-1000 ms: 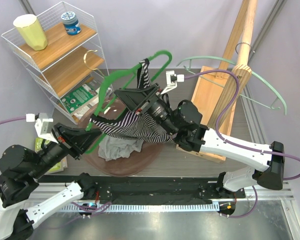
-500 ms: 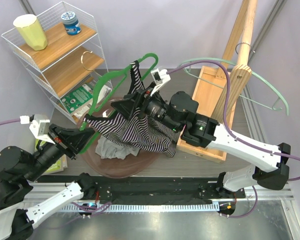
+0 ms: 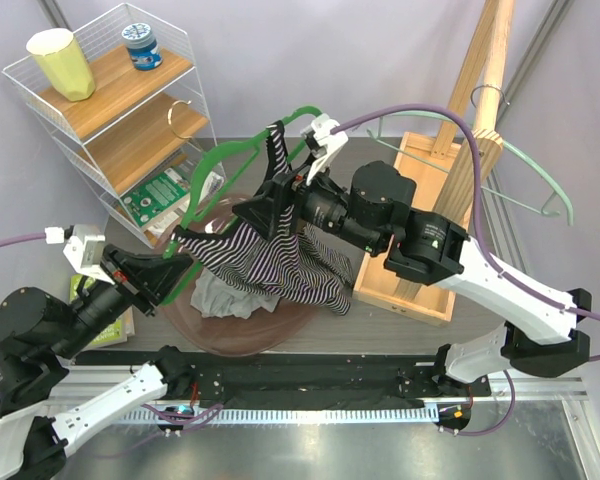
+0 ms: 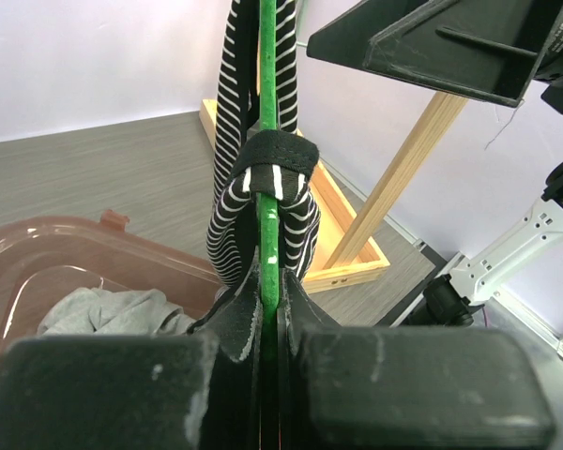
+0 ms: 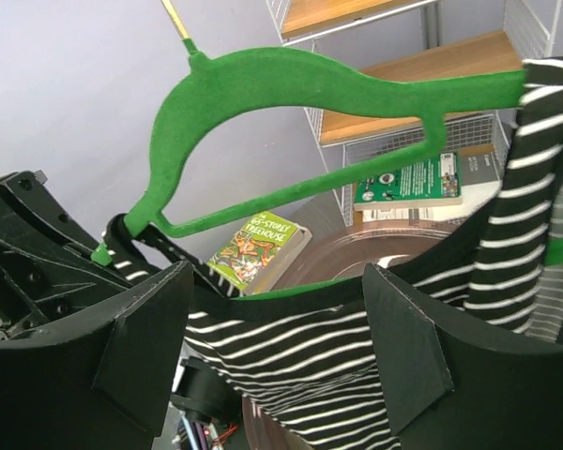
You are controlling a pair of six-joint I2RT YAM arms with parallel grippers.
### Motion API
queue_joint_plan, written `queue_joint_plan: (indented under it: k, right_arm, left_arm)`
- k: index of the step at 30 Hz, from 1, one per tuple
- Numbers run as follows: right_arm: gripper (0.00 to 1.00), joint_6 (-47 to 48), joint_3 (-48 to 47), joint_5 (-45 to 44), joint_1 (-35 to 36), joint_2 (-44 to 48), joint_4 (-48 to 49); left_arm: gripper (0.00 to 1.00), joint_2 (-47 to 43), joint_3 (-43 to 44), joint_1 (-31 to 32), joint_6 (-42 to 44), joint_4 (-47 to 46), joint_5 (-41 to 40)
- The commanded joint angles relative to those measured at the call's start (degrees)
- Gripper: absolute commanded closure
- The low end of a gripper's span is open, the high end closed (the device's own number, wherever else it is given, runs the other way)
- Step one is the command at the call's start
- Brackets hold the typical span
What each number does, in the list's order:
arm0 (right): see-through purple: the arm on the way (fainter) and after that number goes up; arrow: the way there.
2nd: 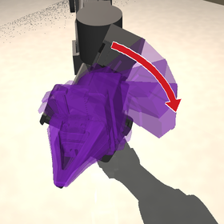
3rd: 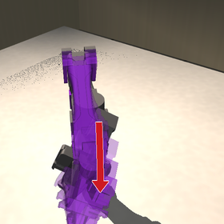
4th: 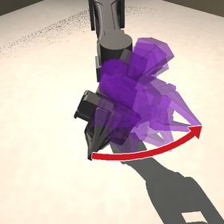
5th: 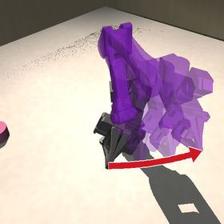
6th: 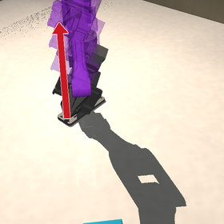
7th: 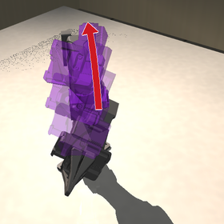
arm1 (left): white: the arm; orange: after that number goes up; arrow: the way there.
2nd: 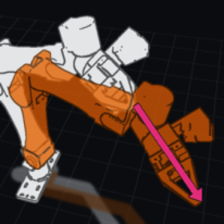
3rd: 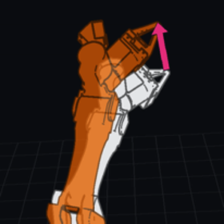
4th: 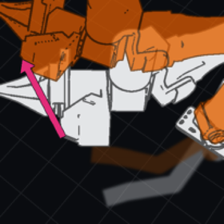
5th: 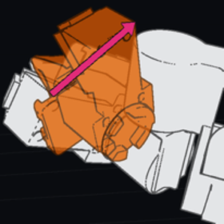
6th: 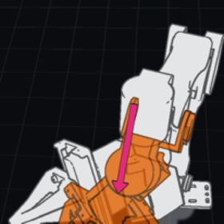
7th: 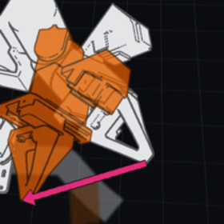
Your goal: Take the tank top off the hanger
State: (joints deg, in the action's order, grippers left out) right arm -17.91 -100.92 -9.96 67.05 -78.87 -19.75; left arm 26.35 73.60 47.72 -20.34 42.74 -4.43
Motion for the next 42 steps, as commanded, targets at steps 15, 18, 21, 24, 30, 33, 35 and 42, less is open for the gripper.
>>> queue_joint_plan:
  k: [15,18,21,24,30,33,35,42]
  right_arm:
    - [0.20,-8.72,-13.77,-11.84,4.58,-11.57,2.87]
    - [0.27,-8.10,-13.77,-12.37,4.85,-11.83,3.31]
    - [0.33,-7.23,-14.30,-13.07,5.11,-11.92,1.92]
    - [0.33,-6.70,-14.21,-14.56,5.29,-11.13,0.68]
    - [0.32,-6.00,-14.65,-15.62,5.29,-10.25,0.68]
    - [0.32,-5.99,-16.75,-14.83,5.29,-12.09,0.33]
    - [0.32,-5.91,-18.60,-13.95,5.29,-13.06,-0.20]
    - [0.32,-6.52,-21.68,-15.80,5.37,-16.92,-0.55]
  left_arm:
    - [1.00,4.59,-1.80,0.18,0.83,-9.87,1.08]
    - [1.00,4.50,-2.41,0.18,0.91,-10.40,0.83]
    - [1.00,4.76,-2.15,0.18,1.44,-9.61,-1.01]
    - [1.00,4.76,-1.88,0.18,1.97,-8.82,-3.39]
    - [1.00,5.29,-1.53,0.18,2.50,-8.99,-4.28]
    - [1.00,5.47,-1.53,0.17,2.32,-8.90,-3.66]
    - [1.00,5.38,-1.36,0.18,2.32,-8.73,-3.75]
    - [1.00,5.56,-0.57,0.18,2.41,-8.46,0.20]
